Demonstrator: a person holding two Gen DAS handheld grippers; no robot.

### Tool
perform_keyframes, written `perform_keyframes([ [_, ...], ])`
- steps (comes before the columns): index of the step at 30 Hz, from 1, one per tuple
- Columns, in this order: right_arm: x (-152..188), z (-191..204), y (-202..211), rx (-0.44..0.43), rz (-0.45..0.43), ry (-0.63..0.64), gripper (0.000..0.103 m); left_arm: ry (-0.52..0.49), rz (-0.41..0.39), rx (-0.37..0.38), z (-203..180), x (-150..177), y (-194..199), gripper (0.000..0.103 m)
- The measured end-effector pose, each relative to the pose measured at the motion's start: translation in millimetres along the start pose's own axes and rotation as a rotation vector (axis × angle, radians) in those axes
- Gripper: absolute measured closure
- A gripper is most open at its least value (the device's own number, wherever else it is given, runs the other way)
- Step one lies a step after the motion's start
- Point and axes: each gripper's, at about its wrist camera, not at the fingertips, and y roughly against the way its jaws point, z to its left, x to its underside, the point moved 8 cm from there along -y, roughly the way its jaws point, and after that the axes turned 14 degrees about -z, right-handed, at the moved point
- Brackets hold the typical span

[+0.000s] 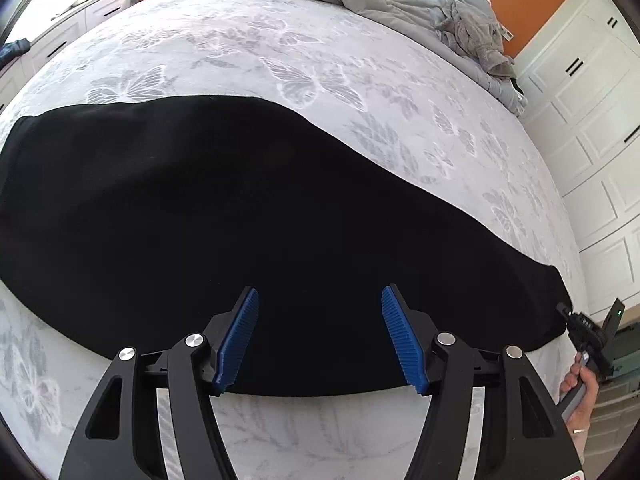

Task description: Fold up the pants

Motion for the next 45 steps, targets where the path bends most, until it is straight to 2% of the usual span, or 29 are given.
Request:
perform_keyframes([
  [3,-10,1,35,-0.015,-0.073,0.033,0.1,-0.033,0.02,0.035,-14,7,1,0.041],
  [4,-4,-7,31,0.007,-0.057,0.05,0.1,-0.051,0.025,0.032,-15,9,0,0.037],
  [6,30,-34,-4,0.072,0.101,0.075,0.099,-0.092,0.04,0.027,-17,16,-7,0.036],
  [8,31,-35,0,0.06,0.073,0.069,0.097,-0.086,0.079,0.017,-18,25,-18,0.036],
  [10,20,-28,22,0.081,0.015,0.101,0.083,-0.041,0.105,0.03,-15,30,-21,0.036],
  [12,14,-30,41,0.129,-0.045,0.123,0.058,-0.013,0.094,0.036,-11,29,-14,0.036],
  [14,18,-43,42,0.147,-0.025,0.074,0.05,-0.005,0.06,0.03,-1,23,-5,0.036],
  [15,24,-49,35,0.131,0.006,0.027,0.049,0.006,0.045,0.013,6,22,-2,0.035],
  [17,36,-52,15,0.078,0.062,-0.06,0.049,0.035,0.025,-0.01,19,21,3,0.035],
  [18,36,-50,7,0.05,0.059,-0.095,0.052,0.049,0.025,-0.013,23,22,4,0.035],
  [19,33,-47,3,0.022,0.056,-0.119,0.066,0.064,0.025,-0.01,25,23,5,0.035],
  [20,30,-41,-3,-0.026,0.08,-0.166,0.095,0.079,0.025,-0.008,27,24,6,0.035],
  [21,19,-36,1,-0.042,0.049,-0.183,0.095,0.088,0.027,-0.008,28,25,7,0.035],
  [22,4,-28,13,-0.051,-0.007,-0.142,0.096,0.087,0.029,-0.009,29,25,8,0.035],
  [24,-6,-25,28,-0.05,-0.055,-0.091,0.096,0.072,0.019,-0.016,34,20,11,0.035],
  [25,-1,-31,22,-0.019,-0.041,-0.07,0.095,0.063,0.014,-0.021,36,18,12,0.035],
  [27,32,-55,-6,0.041,0.072,-0.117,0.095,0.051,0.018,-0.028,43,17,9,0.035],
  [31,31,-49,1,0.03,0.025,-0.174,0.095,0.078,0.039,-0.018,54,20,-1,0.035],
  [33,18,-26,12,0.047,-0.009,-0.115,0.095,0.045,0.037,-0.005,54,19,-1,0.035],
  [36,-7,42,37,-0.031,-0.062,-0.045,0.095,0.024,0.034,0.012,59,17,-4,0.035],
  [39,-23,150,63,-0.175,-0.108,0.083,0.095,0.018,0.031,0.044,59,16,-4,0.036],
  [42,-7,268,75,-0.33,-0.104,0.217,0.095,0.042,0.028,0.089,64,12,3,0.036],
  [45,38,361,68,-0.439,-0.047,0.333,0.095,0.055,0.027,0.098,76,11,12,0.036],
])
